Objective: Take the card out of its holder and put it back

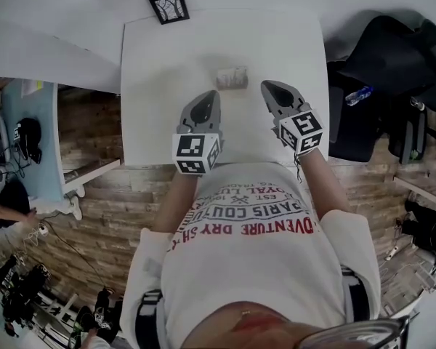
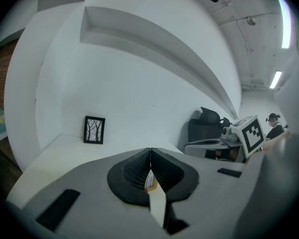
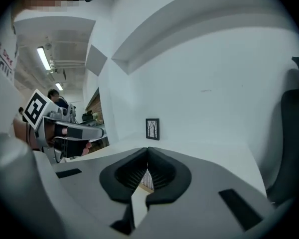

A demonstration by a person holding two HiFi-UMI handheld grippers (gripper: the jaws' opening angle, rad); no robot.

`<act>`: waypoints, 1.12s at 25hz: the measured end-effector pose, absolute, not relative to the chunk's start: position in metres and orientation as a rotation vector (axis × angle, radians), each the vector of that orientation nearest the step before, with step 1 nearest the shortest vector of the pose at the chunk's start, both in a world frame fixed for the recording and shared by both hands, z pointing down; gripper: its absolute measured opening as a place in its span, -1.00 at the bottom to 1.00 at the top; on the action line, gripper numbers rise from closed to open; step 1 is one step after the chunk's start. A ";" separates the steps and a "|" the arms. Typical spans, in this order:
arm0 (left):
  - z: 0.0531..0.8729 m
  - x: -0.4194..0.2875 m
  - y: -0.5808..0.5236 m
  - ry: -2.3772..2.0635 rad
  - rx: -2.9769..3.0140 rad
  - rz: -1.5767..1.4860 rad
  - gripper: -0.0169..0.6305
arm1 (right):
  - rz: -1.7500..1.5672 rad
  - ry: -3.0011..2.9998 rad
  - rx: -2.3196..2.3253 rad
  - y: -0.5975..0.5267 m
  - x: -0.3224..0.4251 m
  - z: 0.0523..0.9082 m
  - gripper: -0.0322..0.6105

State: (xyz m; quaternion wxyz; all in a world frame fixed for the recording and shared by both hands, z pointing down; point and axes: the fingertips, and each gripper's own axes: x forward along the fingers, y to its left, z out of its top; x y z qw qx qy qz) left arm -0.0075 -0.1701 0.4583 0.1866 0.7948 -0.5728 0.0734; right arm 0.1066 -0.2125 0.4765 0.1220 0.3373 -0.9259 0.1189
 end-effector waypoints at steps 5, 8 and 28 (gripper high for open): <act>0.448 -0.005 -0.165 -1.611 2.293 0.216 -0.87 | 0.382 -2.648 1.175 -0.198 0.112 0.477 -0.82; 0.446 -0.007 -0.163 -1.612 2.314 0.222 -0.87 | 0.375 -2.626 1.244 -0.191 0.112 0.477 -0.82; 0.449 -0.007 -0.161 -1.581 2.333 0.210 -0.87 | 0.400 -2.584 1.272 -0.179 0.107 0.480 -0.82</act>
